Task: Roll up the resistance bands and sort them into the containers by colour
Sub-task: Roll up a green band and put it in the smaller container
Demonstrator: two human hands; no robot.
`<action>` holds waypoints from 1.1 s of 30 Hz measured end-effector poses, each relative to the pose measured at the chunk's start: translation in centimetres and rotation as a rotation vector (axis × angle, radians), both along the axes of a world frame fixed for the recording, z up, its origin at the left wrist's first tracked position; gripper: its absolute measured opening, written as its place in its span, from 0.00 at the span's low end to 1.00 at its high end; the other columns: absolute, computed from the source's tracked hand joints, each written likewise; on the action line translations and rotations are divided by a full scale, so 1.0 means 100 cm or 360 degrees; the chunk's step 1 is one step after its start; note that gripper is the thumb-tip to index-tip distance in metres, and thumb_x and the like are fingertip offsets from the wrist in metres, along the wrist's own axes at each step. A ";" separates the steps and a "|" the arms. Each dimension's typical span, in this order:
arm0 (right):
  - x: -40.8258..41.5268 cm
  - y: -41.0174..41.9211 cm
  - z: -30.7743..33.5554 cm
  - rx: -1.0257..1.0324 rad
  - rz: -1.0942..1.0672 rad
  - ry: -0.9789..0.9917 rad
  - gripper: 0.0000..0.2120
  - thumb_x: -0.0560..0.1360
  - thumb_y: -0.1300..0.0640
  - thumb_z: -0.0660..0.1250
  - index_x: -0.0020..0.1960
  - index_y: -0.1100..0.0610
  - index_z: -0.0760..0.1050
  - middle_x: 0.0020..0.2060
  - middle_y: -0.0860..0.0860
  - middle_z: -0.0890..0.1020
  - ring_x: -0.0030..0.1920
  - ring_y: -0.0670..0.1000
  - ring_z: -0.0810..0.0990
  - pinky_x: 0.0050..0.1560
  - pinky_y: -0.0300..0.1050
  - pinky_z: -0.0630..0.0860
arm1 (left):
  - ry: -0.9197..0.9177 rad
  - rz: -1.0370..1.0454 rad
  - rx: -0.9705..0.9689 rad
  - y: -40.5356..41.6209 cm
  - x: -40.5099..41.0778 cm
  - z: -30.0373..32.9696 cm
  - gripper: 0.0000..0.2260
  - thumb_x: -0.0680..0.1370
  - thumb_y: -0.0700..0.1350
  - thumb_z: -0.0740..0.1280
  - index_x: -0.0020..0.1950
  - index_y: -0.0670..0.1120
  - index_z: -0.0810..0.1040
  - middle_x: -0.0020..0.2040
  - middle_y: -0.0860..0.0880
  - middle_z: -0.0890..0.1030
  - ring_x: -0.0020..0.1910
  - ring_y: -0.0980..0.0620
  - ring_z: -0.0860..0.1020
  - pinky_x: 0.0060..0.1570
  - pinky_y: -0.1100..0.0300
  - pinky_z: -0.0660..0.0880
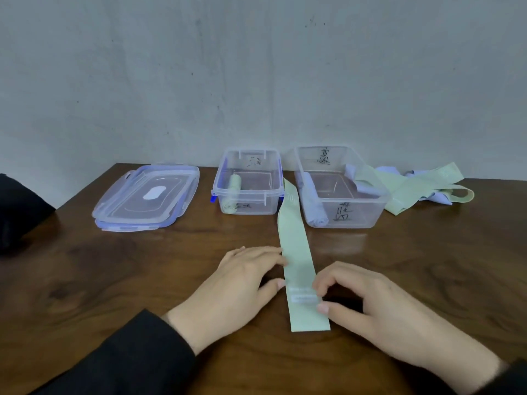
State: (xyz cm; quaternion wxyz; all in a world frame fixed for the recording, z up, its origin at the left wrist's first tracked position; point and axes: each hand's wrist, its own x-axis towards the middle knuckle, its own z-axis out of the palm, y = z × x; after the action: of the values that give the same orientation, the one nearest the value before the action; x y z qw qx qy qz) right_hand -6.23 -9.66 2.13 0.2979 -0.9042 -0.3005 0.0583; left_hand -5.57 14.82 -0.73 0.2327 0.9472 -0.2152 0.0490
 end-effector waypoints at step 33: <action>0.004 -0.001 -0.014 -0.0143 0.0146 -0.0127 0.02 0.77 0.44 0.66 0.46 0.39 0.74 0.53 0.33 0.72 0.58 0.42 0.72 0.56 0.35 0.67 | 0.0029 -0.0284 0.0200 -0.013 -0.020 0.015 0.06 0.77 0.60 0.61 0.45 0.60 0.73 0.41 0.61 0.71 0.44 0.58 0.71 0.47 0.60 0.71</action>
State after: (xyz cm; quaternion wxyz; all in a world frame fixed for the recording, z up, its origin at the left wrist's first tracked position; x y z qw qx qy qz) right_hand -5.78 -9.71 0.72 0.2417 -0.9036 -0.3503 0.0492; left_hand -7.61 13.49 0.77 0.1781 0.9374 -0.2992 0.0059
